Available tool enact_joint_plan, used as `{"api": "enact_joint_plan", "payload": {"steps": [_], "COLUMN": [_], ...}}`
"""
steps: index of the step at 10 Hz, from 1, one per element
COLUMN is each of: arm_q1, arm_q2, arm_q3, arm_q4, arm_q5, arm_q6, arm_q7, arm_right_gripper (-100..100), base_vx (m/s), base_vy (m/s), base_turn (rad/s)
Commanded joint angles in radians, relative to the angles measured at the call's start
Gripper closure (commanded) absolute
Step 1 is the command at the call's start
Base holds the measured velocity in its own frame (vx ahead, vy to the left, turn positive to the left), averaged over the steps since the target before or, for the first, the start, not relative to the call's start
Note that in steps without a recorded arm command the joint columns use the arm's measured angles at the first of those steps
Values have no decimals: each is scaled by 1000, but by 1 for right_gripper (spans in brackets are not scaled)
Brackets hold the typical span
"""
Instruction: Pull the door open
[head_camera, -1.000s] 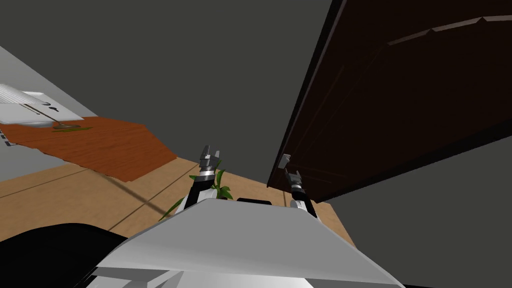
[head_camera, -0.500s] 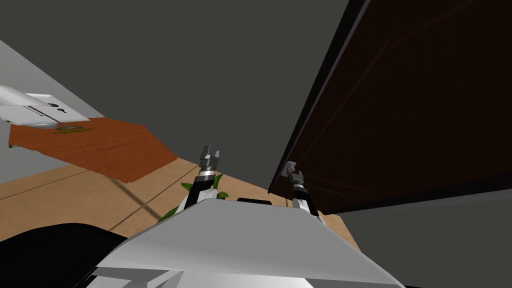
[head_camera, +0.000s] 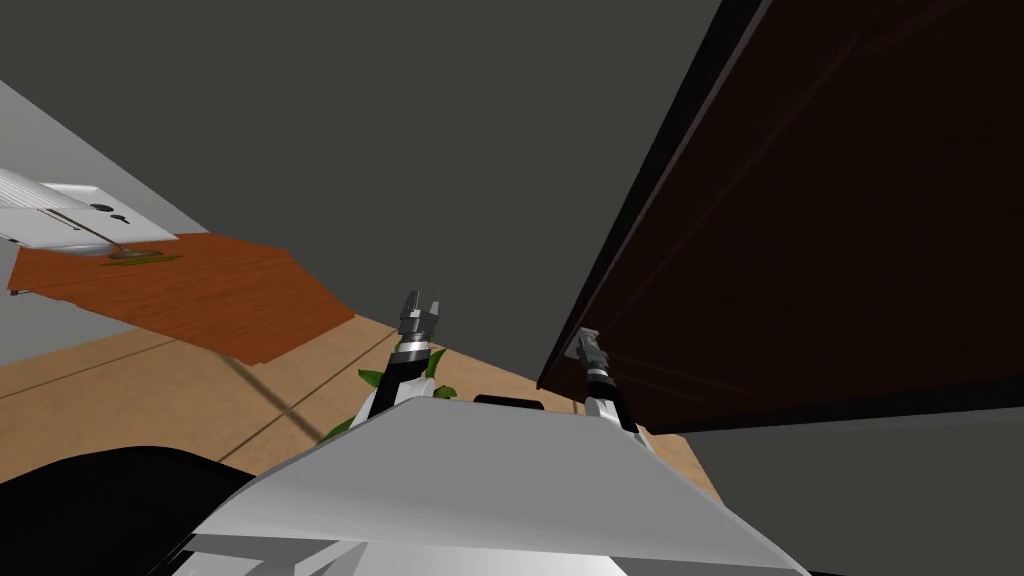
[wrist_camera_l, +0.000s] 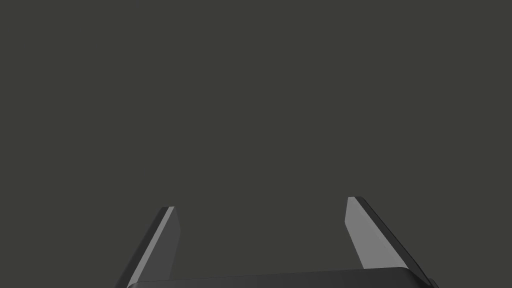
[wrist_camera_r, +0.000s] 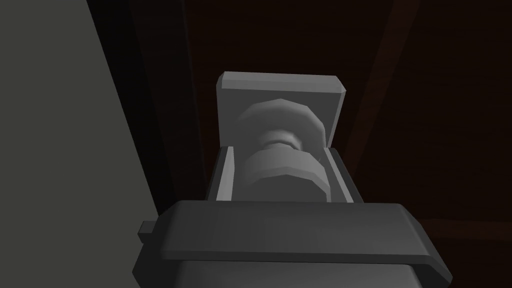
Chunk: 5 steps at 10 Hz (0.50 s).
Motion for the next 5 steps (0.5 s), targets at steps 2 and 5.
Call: {"api": "enact_joint_plan", "payload": {"steps": [2, 5], "arm_q1": [0, 6], "arm_q2": [0, -19], "arm_q3": [-2, 5], "arm_q4": [-2, 4], "arm_q5": [-1, -4], "arm_q6": [-2, -6], "arm_q7": [-1, -19], "arm_right_gripper": [100, 100], "base_vx": [-8, -96], "base_vy": [-1, -23], "base_turn": [3, 96]}}
